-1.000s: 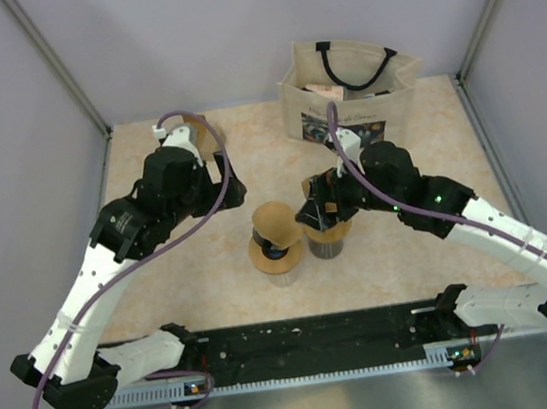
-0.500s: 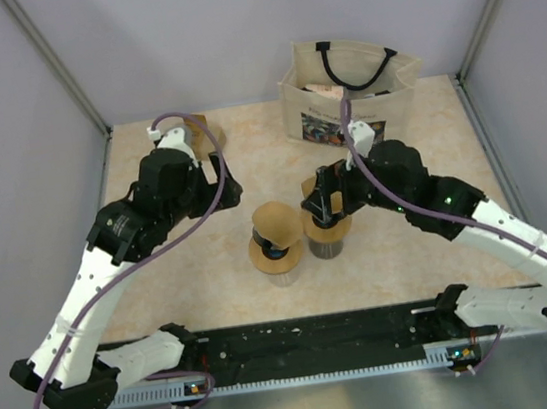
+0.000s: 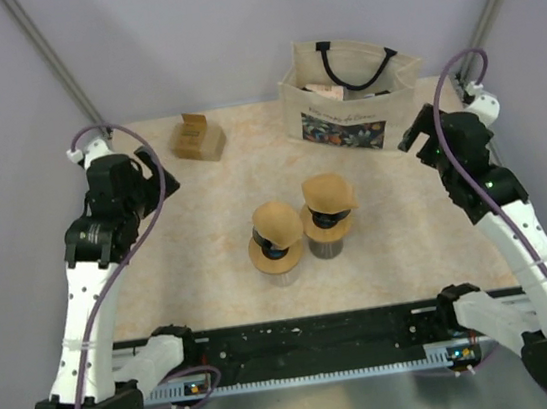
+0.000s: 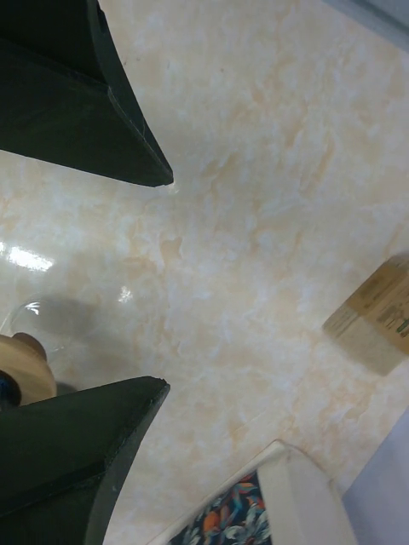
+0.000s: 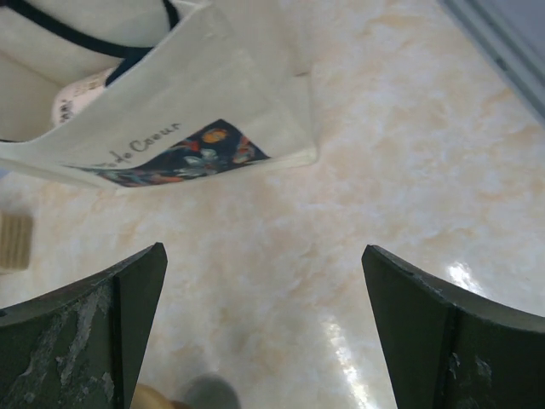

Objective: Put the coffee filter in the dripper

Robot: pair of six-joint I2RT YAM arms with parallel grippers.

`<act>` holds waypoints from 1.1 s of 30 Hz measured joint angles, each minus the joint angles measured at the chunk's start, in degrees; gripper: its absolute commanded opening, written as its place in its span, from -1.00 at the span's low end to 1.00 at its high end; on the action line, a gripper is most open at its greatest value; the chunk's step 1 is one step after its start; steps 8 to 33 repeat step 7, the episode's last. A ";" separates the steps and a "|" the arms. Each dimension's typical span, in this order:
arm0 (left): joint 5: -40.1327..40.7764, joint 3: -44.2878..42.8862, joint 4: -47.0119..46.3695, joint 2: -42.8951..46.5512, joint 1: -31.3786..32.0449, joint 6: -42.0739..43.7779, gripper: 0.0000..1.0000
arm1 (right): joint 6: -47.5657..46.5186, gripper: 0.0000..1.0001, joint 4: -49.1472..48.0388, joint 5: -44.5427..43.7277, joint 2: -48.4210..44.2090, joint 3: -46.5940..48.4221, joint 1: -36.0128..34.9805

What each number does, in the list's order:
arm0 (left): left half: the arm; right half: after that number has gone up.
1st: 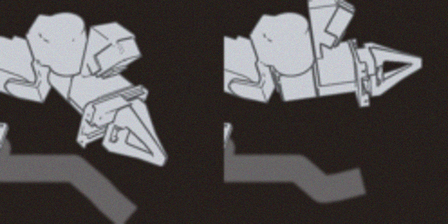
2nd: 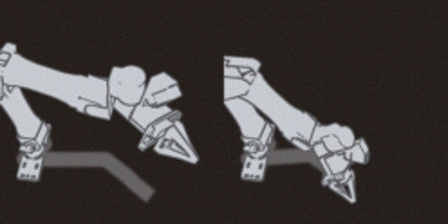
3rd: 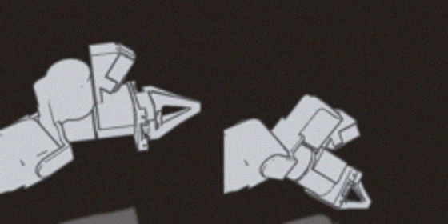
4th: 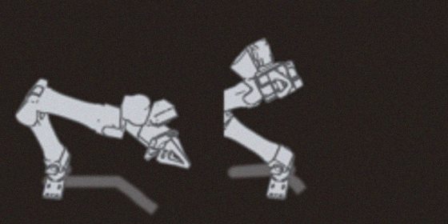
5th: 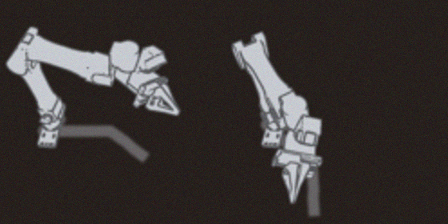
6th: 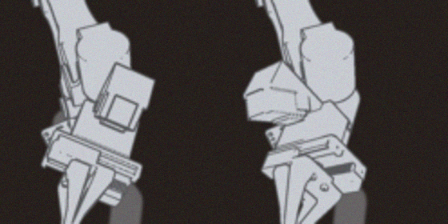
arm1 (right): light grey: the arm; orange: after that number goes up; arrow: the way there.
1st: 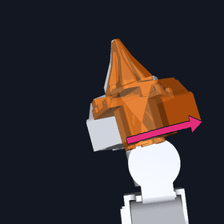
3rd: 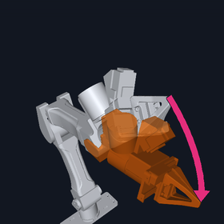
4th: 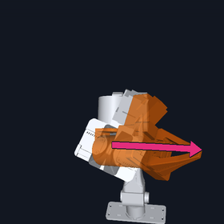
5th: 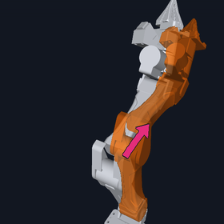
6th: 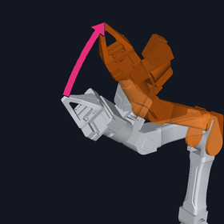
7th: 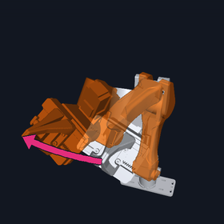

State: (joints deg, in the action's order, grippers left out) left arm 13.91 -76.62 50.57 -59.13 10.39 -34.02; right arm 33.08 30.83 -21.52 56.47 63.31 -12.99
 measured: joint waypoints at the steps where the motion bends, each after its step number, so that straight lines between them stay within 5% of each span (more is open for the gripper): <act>1: 1.14 0.61 -0.07 1.09 -0.87 -0.26 0.98 | -0.09 0.97 0.15 -2.14 -1.44 -1.68 -0.02; 7: 6.36 1.53 -0.09 5.97 -2.12 -0.59 0.97 | -1.90 0.97 0.24 -8.87 -7.89 -6.40 0.00; 33: 6.36 1.53 -0.09 5.97 -2.12 -0.59 0.97 | -1.90 0.97 0.24 -8.87 -7.89 -6.40 0.00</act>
